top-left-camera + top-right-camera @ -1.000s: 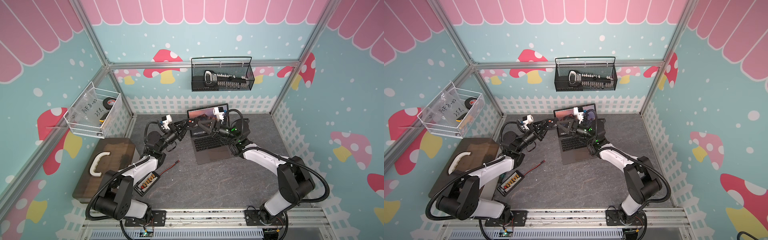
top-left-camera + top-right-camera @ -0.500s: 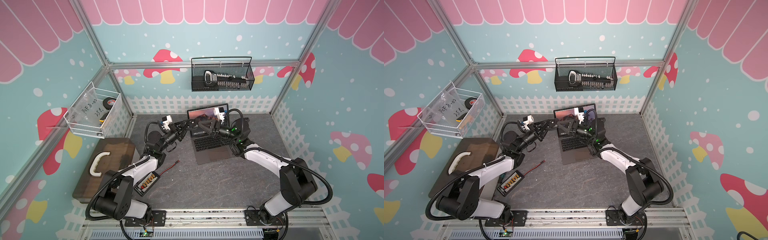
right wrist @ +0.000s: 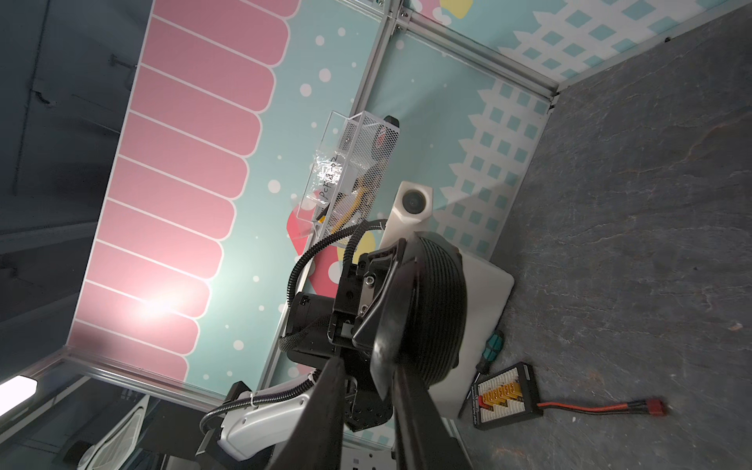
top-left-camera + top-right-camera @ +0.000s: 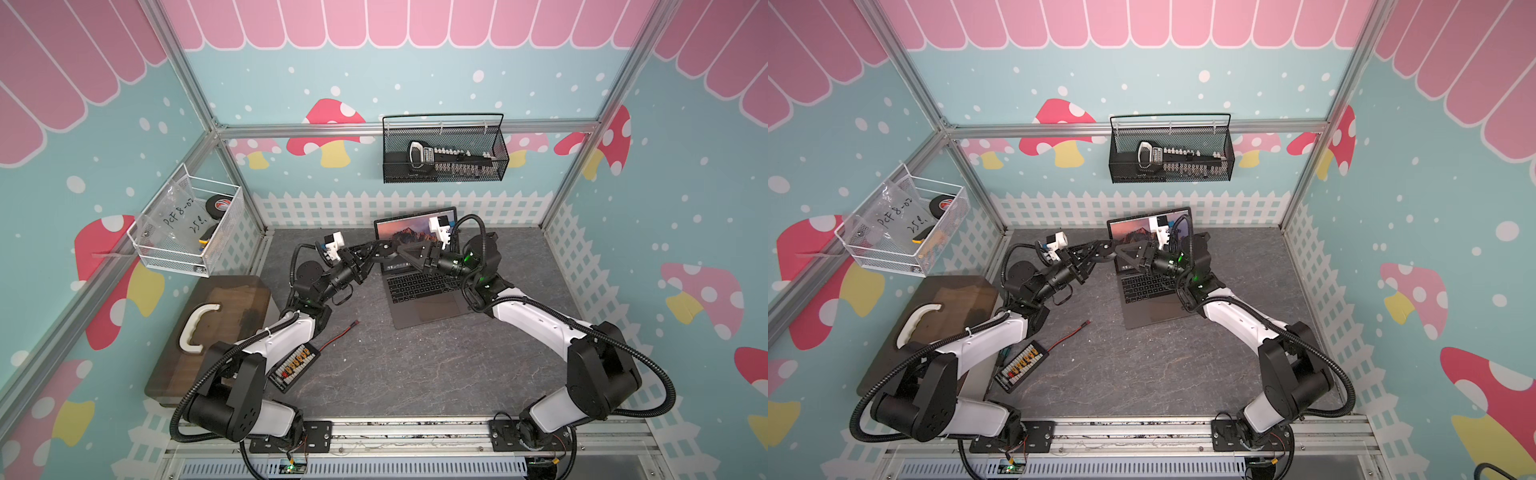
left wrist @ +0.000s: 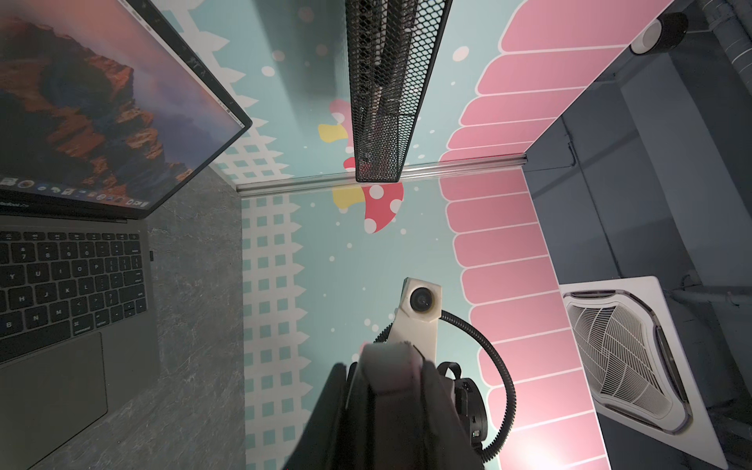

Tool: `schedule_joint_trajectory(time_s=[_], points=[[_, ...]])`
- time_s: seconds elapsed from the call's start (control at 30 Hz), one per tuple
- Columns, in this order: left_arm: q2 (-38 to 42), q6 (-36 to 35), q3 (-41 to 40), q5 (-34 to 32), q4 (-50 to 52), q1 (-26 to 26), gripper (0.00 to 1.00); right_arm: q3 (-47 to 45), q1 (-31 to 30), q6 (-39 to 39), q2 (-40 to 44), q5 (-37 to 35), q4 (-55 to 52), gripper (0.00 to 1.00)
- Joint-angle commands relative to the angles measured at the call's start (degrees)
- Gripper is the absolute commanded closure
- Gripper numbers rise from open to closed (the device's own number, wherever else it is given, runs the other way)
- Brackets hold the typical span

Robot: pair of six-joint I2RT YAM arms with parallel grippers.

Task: Insert the wireless mouse receiver into the laptop
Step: Close the lid on the mouse.

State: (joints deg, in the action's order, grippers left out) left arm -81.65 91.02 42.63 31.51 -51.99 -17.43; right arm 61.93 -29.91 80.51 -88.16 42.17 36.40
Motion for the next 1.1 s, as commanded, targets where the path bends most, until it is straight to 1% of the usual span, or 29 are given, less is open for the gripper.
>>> schedule_joint_trajectory(time_s=[0.0,0.47,0.8,0.9,0.97,1.07], points=[[2.05,-0.56,0.52,-0.13,-1.14,-0.63,1.00,1.94,-0.62,-3.16,1.50,-0.51,-4.71,0.75],[2.51,-3.43,1.73,0.79,3.38,-1.45,1.00,4.99,-0.94,-6.35,1.59,-0.60,-9.75,0.74],[2.33,-5.33,2.54,0.49,5.93,-1.82,1.00,6.09,-1.01,-8.08,1.96,-0.69,-12.48,0.67],[2.09,-5.41,2.54,0.49,5.93,-1.99,1.00,6.40,-1.02,-8.81,2.09,-0.93,-13.72,0.62],[2.01,-5.42,2.54,0.40,5.93,-1.99,1.00,6.62,-1.03,-9.76,2.29,-1.25,-15.12,0.54],[1.98,-5.37,2.63,0.42,5.93,-2.12,1.00,7.05,-1.06,-10.91,2.59,-1.81,-16.94,0.48]])
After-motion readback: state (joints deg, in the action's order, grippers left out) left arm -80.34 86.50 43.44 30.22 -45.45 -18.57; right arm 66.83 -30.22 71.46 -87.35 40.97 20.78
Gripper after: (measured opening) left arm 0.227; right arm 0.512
